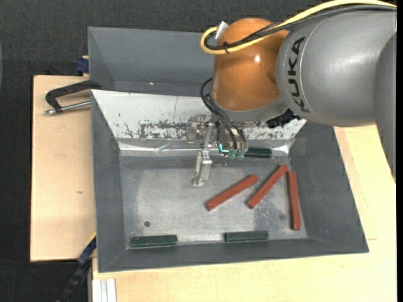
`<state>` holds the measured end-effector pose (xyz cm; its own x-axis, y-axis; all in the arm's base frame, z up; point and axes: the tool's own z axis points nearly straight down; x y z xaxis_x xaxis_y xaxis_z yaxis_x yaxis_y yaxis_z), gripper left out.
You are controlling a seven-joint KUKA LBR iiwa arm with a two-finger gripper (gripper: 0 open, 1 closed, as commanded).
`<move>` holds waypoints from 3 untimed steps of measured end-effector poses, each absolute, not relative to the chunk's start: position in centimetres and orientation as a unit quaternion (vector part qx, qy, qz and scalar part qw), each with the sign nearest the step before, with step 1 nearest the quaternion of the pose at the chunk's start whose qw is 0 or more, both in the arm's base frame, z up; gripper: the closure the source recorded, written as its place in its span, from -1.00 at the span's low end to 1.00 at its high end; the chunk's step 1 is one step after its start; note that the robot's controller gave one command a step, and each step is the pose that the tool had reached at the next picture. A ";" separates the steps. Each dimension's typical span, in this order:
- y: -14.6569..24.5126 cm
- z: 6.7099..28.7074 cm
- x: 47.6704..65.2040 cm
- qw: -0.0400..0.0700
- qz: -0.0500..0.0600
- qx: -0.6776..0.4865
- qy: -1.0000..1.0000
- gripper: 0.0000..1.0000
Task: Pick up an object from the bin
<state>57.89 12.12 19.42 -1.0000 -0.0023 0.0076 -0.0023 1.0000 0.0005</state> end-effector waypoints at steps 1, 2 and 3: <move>12.1 19.9 58.1 -0.001 -0.001 0.000 -1.000 -1.00; 11.2 18.1 58.1 -0.007 -0.003 0.011 -1.000 -1.00; 5.6 13.3 58.0 0.000 -0.001 0.019 -1.000 -1.00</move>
Offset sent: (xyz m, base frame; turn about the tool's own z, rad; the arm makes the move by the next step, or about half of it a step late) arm -0.0042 -0.0520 -0.0900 -0.0570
